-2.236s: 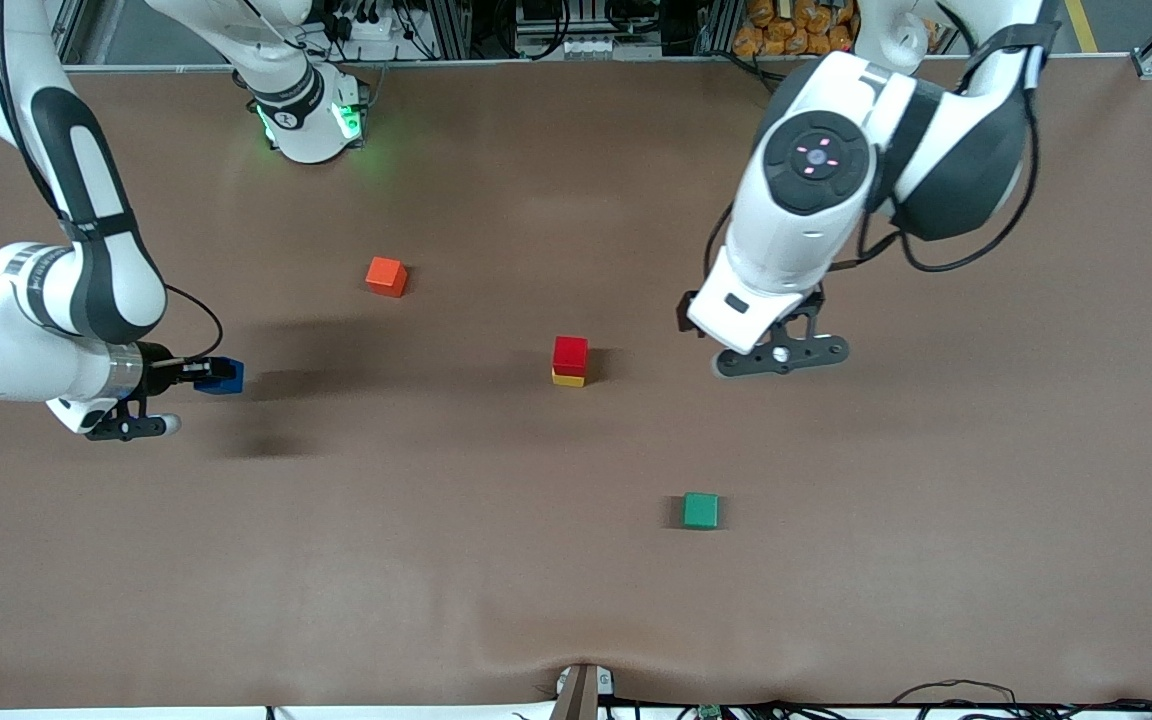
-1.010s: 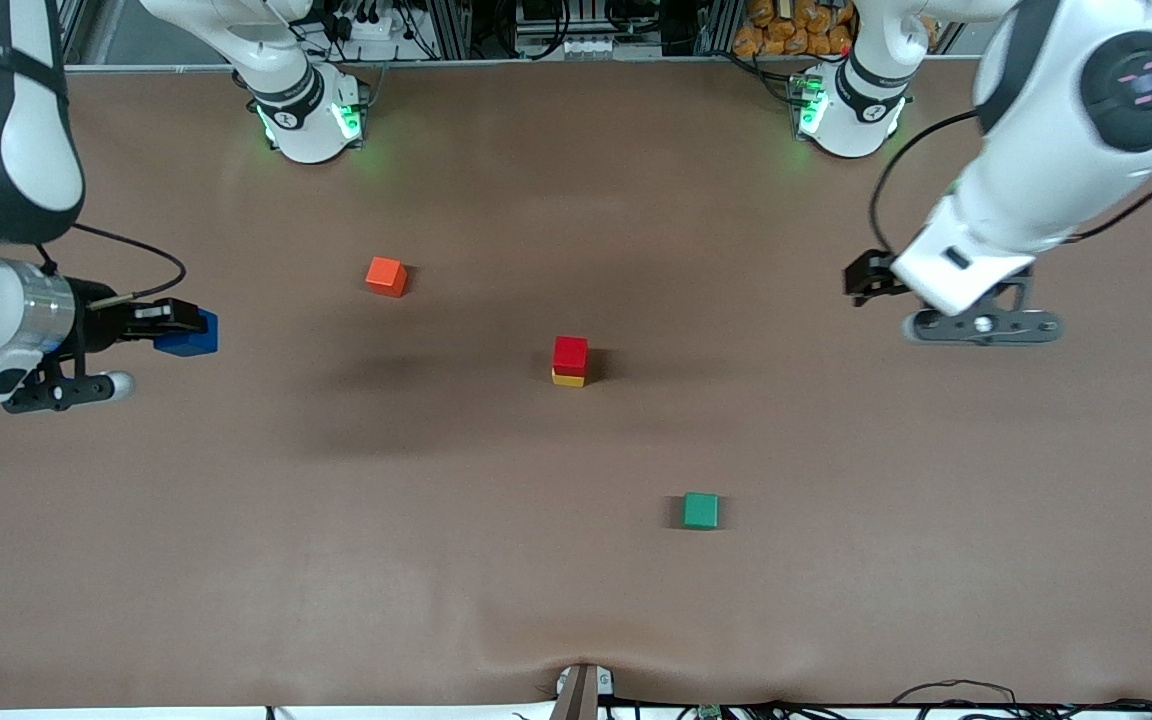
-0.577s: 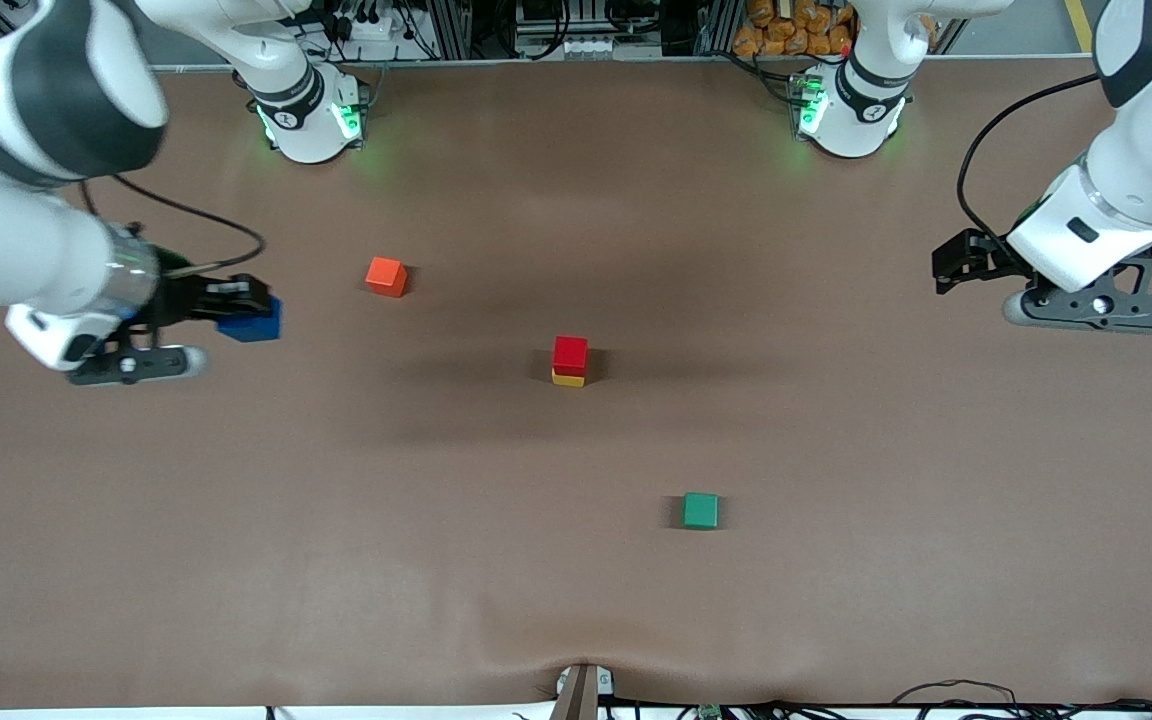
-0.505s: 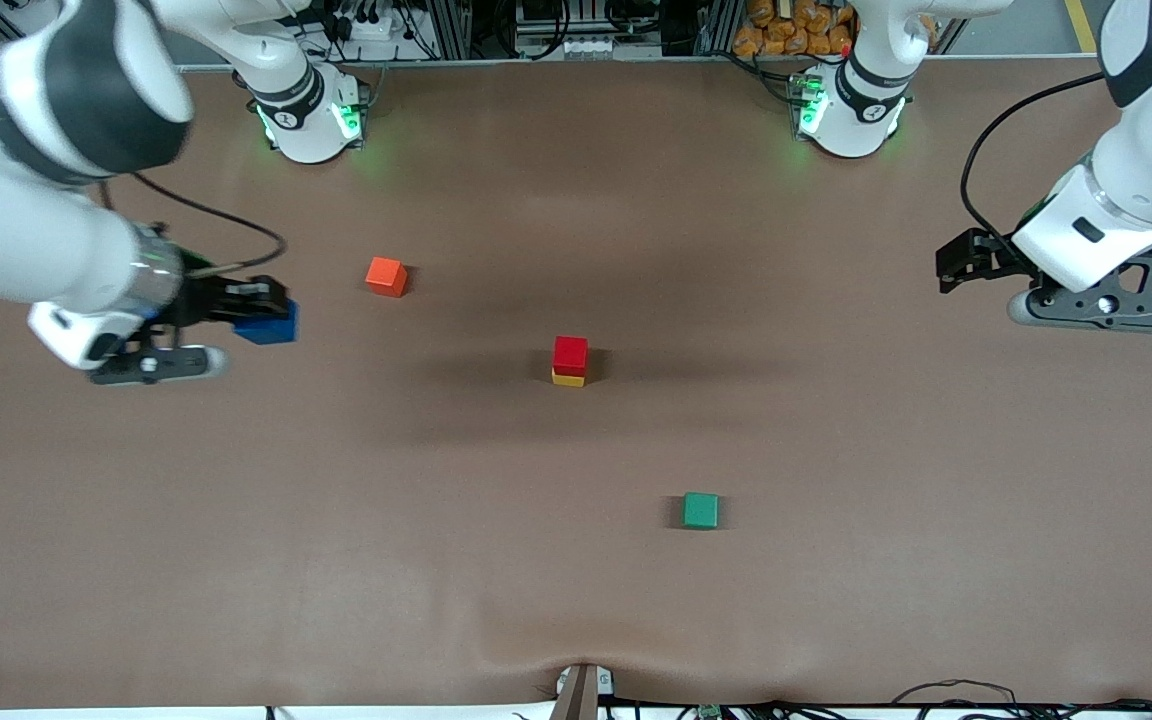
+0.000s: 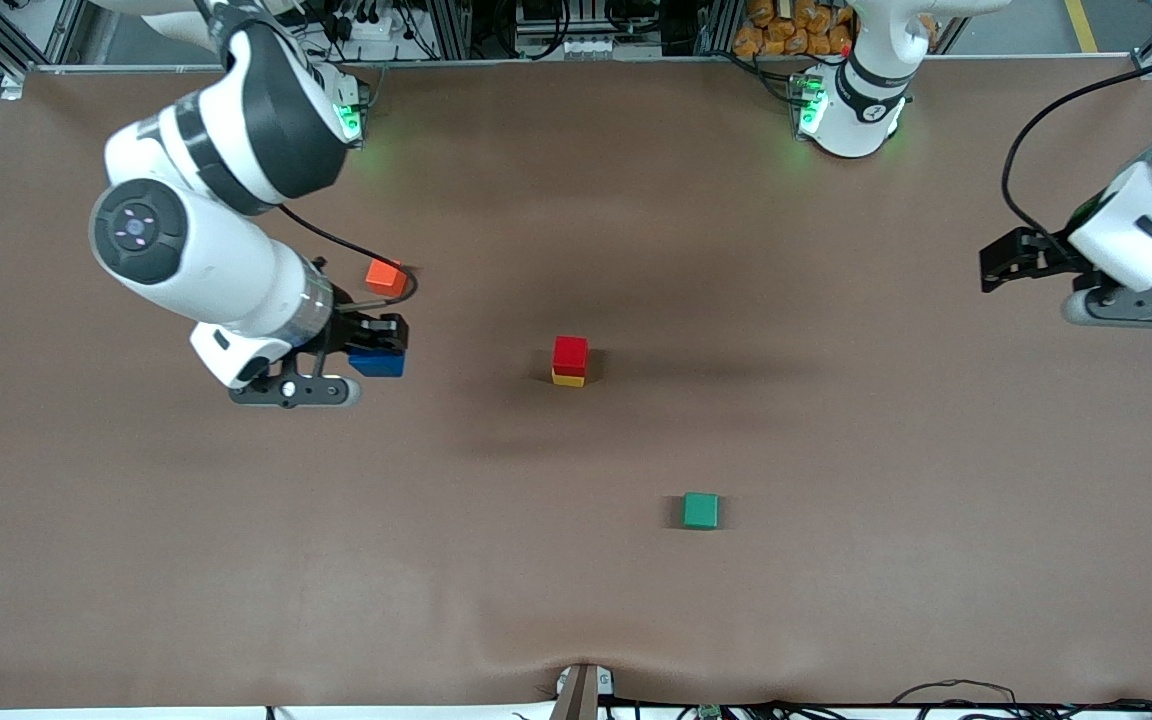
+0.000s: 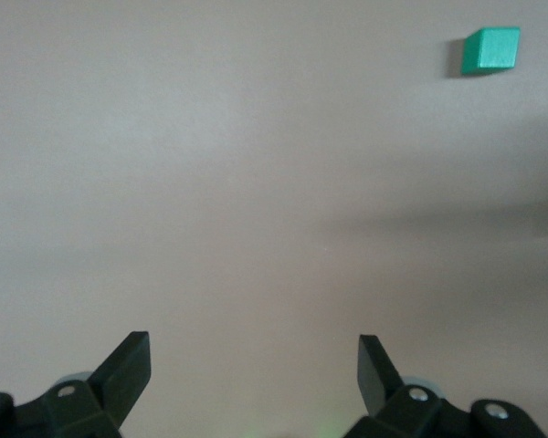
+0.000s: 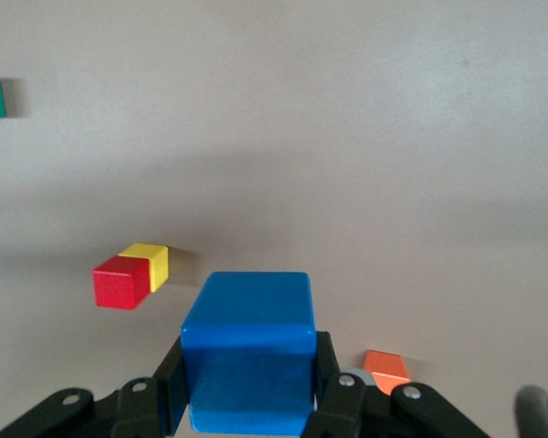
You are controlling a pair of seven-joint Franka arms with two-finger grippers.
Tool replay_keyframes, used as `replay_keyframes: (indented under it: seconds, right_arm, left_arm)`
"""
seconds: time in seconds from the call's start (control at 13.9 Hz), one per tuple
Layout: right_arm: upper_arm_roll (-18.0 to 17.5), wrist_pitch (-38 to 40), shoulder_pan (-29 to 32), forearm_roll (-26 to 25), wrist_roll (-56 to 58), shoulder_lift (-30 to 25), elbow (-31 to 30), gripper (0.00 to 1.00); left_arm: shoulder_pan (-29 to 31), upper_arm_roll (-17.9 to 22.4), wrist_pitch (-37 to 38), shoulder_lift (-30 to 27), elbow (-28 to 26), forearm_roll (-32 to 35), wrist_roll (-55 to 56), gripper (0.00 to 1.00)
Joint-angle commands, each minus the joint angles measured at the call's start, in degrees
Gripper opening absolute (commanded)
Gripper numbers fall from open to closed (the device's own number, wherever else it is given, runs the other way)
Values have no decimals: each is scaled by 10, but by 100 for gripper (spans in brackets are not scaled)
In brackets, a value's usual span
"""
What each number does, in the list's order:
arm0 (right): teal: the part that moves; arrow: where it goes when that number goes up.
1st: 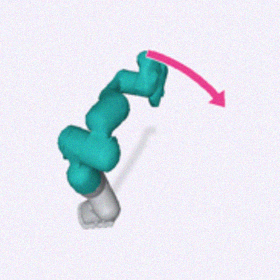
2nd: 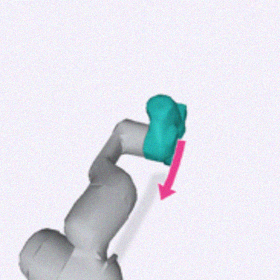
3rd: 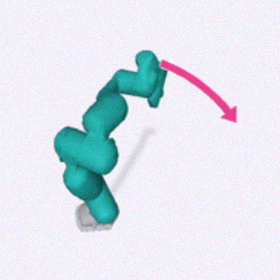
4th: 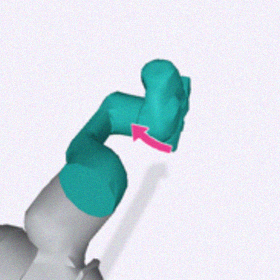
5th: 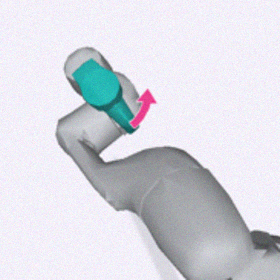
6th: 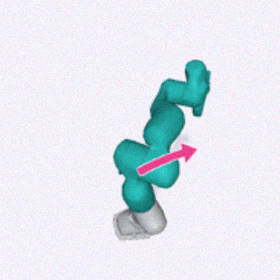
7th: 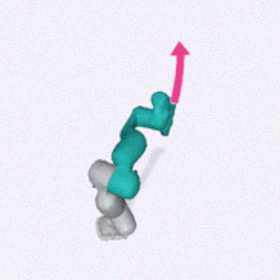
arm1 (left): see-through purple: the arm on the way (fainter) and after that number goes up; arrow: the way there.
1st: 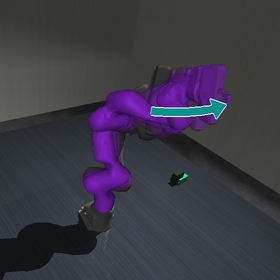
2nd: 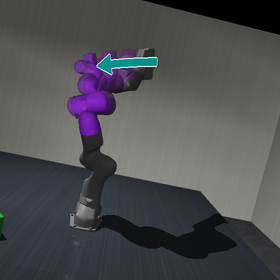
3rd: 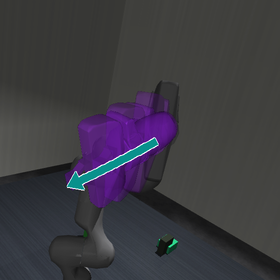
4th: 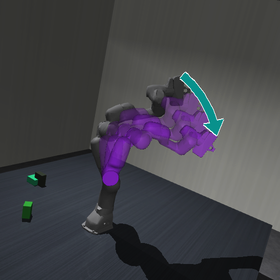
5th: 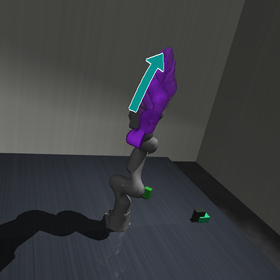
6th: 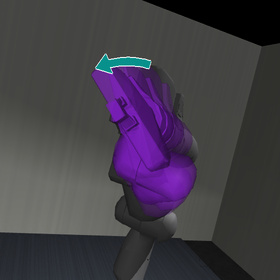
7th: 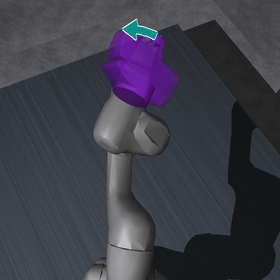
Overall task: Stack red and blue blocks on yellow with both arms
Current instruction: 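Carry the blue cube with the right gripper over the red cube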
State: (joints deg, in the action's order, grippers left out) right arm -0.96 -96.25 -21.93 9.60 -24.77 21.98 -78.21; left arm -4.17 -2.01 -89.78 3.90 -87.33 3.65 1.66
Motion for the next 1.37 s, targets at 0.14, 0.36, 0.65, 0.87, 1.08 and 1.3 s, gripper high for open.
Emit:
replay_keyframes:
  seconds: [0.14, 0.36, 0.65, 0.87, 1.08, 1.3]
  right_arm:
    - [6, 9, -37, 6, -56, 61, 82, 0]
    - [6, -15, -60, 7, -96, 85, 94, 0]
    - [5, -60, -83, 30, -154, 114, 94, 0]
    - [5, -70, -95, 49, -190, 129, 94, 0]
    - [6, -69, -110, 72, -214, 143, 93, 0]
    - [7, -70, -126, 72, -230, 158, 93, 0]
  left_arm:
    - [5, 2, 21, -8, 29, 10, -4, 100]
    - [8, 3, 33, -14, 28, 10, 0, 100]
    - [14, 1, 37, -14, 30, 9, 0, 100]
    - [14, 1, 39, -25, 29, 9, -1, 100]
    - [15, 2, 57, -33, 28, 8, -6, 100]
    - [16, 2, 59, -40, 25, 7, -7, 100]
